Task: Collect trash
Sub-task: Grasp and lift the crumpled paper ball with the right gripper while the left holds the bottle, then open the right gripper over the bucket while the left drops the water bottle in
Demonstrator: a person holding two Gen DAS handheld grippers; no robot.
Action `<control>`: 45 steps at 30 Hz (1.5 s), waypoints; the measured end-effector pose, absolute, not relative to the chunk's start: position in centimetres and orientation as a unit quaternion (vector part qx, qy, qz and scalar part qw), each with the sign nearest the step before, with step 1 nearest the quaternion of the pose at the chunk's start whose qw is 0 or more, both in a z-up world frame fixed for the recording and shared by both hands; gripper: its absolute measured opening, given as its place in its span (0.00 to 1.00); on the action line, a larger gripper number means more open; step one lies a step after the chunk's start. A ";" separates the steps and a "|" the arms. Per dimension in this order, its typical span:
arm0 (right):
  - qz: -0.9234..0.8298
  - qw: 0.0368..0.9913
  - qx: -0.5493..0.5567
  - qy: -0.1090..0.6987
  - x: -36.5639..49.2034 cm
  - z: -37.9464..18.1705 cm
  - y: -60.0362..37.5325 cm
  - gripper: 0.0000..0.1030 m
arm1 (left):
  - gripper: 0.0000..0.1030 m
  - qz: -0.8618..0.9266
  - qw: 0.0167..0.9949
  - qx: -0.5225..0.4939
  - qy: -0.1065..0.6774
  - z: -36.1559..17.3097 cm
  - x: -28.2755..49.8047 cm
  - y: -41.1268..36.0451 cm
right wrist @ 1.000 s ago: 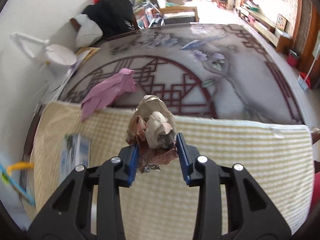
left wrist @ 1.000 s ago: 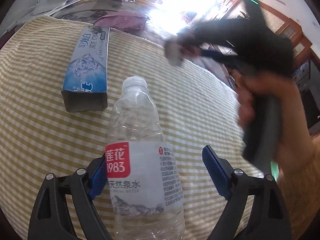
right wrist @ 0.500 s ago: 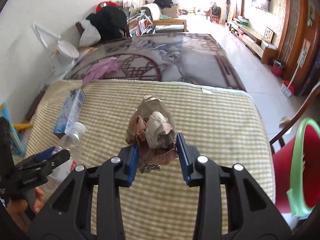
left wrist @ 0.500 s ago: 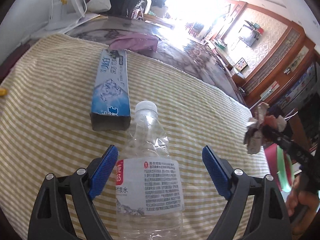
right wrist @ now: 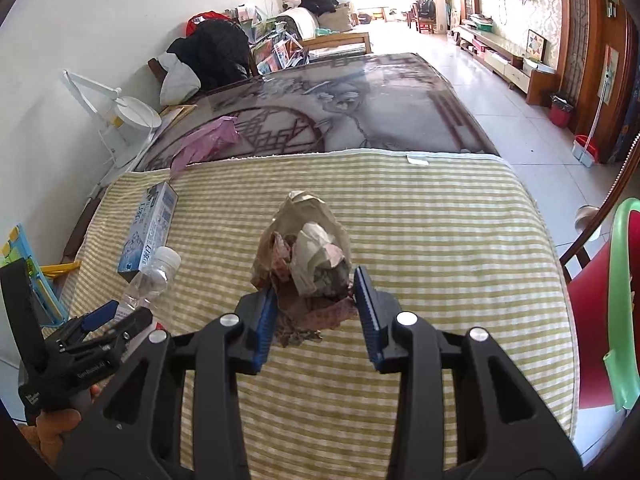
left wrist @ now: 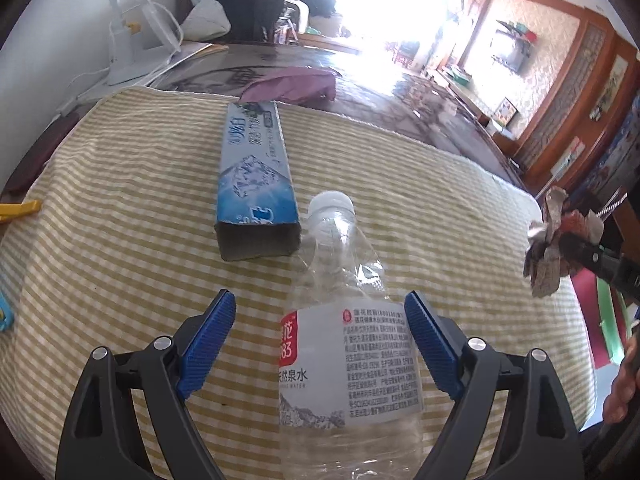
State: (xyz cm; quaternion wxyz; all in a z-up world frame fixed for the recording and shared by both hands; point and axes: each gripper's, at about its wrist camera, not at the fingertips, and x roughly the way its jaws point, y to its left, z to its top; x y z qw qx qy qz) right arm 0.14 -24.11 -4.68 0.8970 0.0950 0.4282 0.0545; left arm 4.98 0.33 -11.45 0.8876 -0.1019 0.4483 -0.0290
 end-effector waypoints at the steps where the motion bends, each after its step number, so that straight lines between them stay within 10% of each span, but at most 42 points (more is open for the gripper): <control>1: 0.055 0.896 0.096 0.429 0.2 -4.7 -24.1 0.35 | 0.75 -0.034 0.886 -0.103 0.451 -11.5 5.0 0.3; 5: 0.056 0.897 0.092 0.428 0.2 -4.7 -23.8 0.35 | 0.59 -0.065 0.872 -0.136 0.465 -11.7 5.0 0.4; 45: 0.038 0.925 0.152 0.347 -5.5 -0.9 -33.4 0.35 | 0.59 -0.083 0.908 -0.060 0.405 -3.3 -1.1 -12.5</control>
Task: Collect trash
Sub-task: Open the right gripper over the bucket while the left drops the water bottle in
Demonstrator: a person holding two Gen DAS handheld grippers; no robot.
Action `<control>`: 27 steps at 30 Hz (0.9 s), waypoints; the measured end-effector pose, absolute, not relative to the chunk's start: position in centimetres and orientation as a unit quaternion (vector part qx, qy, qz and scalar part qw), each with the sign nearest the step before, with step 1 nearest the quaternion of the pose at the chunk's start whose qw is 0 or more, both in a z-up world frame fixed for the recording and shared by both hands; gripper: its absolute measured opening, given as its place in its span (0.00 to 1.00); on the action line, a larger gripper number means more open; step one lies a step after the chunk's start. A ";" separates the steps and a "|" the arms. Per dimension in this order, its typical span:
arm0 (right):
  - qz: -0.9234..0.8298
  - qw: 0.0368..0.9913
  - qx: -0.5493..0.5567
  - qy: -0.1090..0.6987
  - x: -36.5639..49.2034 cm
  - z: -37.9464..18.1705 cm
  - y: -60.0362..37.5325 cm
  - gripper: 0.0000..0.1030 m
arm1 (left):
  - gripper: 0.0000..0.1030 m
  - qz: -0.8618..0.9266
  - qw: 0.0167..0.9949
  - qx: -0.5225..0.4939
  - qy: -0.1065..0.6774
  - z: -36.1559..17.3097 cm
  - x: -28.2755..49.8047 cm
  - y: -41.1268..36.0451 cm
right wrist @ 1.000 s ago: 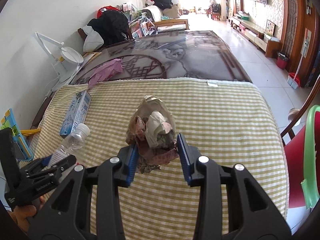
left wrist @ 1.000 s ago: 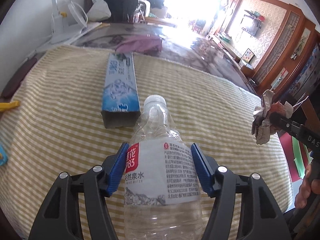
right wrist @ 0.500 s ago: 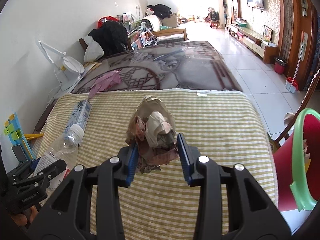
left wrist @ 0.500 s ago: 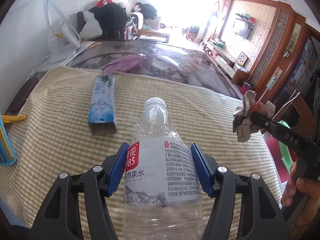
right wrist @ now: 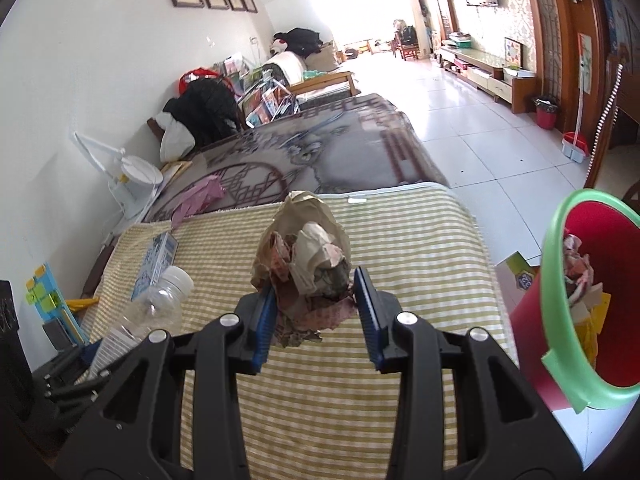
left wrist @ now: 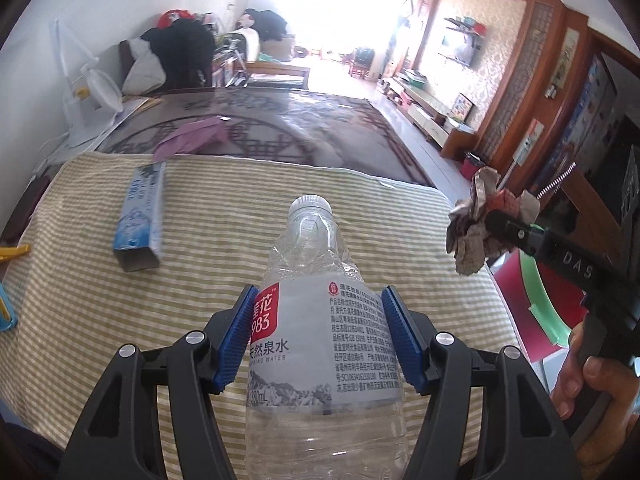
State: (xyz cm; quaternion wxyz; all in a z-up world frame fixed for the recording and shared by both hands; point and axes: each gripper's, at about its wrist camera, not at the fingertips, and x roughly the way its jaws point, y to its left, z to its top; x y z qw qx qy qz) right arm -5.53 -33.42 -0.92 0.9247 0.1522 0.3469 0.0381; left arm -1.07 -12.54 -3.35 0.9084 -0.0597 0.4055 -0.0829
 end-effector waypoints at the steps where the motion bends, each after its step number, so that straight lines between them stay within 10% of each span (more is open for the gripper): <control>1: 0.033 0.927 0.153 0.342 -5.9 -0.7 -34.1 0.35 | 0.59 -0.085 0.908 -0.057 0.405 -3.3 -1.1 -13.0; 18: -0.202 0.906 0.232 0.290 -13.2 -1.1 -51.8 0.38 | 0.59 -0.213 0.896 -0.027 0.389 -2.2 -0.9 -24.4; 22: -0.251 0.895 0.241 0.280 -14.4 -1.5 -53.2 0.77 | 0.59 -0.264 0.887 -0.024 0.377 -1.3 -0.3 -28.4; 27: -0.330 0.881 0.226 0.252 -16.6 -1.0 -54.7 0.87 | 0.59 -0.345 0.858 -0.002 0.382 -1.3 0.3 -35.1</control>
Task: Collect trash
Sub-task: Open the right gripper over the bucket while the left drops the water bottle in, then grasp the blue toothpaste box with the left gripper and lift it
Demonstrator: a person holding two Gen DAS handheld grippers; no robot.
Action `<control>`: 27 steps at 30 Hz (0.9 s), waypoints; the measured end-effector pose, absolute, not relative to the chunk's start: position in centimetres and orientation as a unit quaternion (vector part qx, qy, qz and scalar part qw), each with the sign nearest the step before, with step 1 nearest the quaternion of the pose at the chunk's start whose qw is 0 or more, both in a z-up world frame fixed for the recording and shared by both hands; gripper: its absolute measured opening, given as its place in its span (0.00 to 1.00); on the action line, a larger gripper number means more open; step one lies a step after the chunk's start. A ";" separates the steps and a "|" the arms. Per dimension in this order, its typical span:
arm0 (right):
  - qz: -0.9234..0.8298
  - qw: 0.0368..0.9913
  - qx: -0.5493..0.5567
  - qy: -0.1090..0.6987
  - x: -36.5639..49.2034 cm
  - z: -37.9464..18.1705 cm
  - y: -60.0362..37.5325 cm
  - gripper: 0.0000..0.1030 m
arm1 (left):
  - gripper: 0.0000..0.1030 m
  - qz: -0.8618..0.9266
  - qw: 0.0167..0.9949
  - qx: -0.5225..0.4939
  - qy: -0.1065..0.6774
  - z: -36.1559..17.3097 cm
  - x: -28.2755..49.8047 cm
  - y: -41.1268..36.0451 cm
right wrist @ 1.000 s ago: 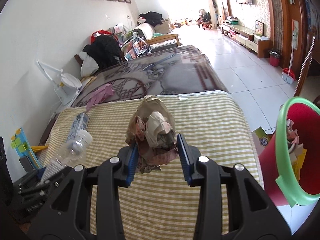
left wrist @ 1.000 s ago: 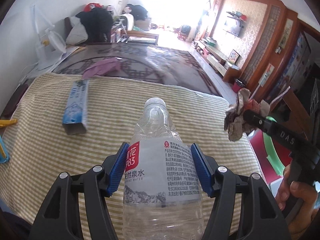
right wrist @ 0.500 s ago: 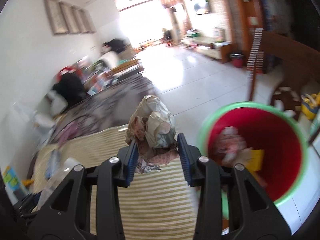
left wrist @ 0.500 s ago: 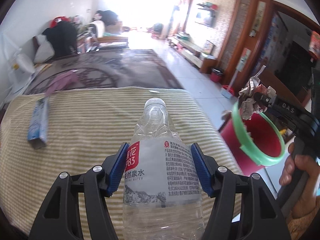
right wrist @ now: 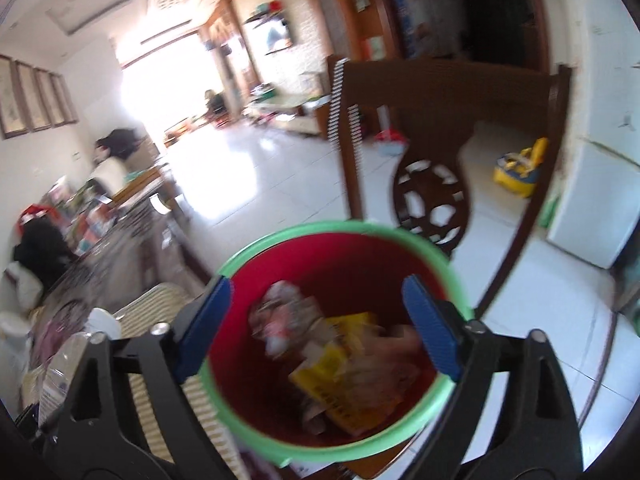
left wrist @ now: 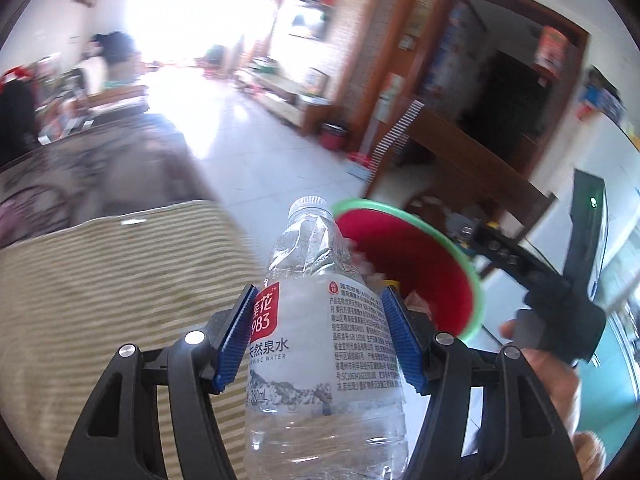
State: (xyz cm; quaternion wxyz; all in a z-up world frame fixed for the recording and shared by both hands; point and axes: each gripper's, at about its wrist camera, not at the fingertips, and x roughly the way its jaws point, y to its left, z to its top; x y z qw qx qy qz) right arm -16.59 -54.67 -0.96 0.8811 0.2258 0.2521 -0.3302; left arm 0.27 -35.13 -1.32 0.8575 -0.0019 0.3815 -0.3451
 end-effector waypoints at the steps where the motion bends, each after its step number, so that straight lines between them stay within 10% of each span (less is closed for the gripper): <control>1: -0.351 0.875 0.222 0.250 -16.9 -0.9 -54.9 0.87 | 0.59 -0.358 0.852 0.003 0.383 -1.4 0.3 -36.2; 13: -0.418 0.850 0.233 0.221 -18.3 -0.7 -56.8 0.92 | 0.76 -0.401 0.829 0.032 0.387 -2.9 1.3 -41.6; 27: -0.343 0.899 0.155 0.224 -13.3 1.3 -50.2 0.95 | 0.79 -0.103 0.921 -0.062 0.371 -4.3 4.1 -11.9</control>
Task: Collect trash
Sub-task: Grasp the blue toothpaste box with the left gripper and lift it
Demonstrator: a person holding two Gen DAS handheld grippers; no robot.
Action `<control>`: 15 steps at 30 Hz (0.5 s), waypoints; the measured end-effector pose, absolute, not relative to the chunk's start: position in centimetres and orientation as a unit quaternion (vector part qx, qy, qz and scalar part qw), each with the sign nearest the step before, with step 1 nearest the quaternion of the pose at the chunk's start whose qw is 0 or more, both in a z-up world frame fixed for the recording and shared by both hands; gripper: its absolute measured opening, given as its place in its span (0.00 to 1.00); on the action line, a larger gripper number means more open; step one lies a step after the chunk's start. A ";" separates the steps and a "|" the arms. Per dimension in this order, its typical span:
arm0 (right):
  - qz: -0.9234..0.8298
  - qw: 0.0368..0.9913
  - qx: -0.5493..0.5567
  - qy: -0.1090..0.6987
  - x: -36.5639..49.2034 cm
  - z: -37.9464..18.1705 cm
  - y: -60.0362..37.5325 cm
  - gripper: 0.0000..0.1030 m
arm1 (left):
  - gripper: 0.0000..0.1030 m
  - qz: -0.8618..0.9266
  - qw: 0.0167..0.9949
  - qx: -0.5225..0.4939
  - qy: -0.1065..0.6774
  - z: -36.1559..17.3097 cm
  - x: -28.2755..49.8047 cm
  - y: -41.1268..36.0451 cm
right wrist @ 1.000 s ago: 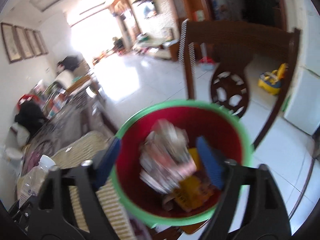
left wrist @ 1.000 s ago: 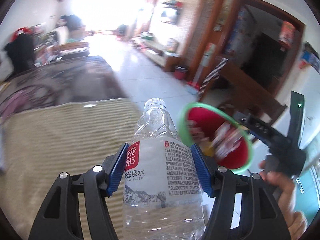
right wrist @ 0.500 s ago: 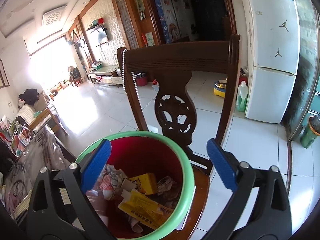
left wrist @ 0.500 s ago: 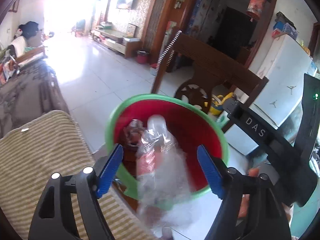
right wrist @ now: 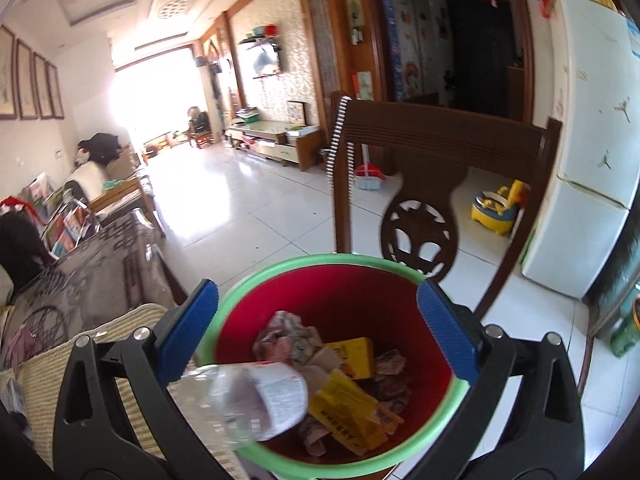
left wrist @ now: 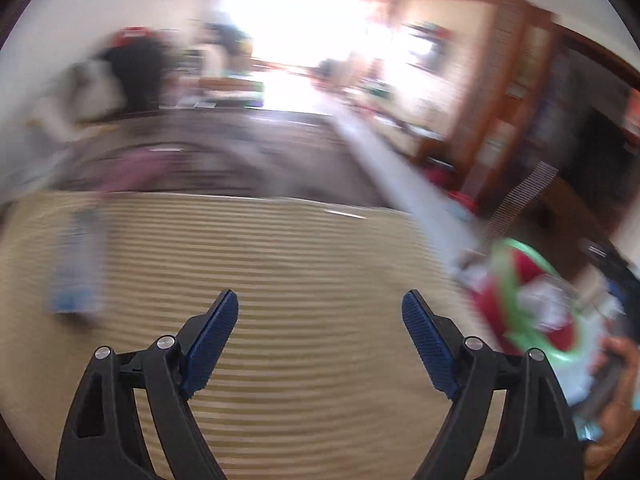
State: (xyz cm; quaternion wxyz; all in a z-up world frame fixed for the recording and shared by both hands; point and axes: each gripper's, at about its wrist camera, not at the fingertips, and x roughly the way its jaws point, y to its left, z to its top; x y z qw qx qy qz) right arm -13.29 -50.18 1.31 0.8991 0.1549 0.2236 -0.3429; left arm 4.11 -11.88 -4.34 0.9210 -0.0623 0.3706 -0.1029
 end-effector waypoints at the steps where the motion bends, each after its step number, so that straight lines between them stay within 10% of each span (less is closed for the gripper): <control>1: -0.334 0.905 0.149 0.218 -13.0 1.7 -49.1 0.95 | 0.79 -0.078 0.922 -0.065 0.373 -4.4 4.6 -10.0; 15: -0.233 0.939 0.054 0.245 -6.9 1.9 -39.0 0.95 | 0.81 0.087 0.875 -0.107 0.465 -10.9 13.8 5.4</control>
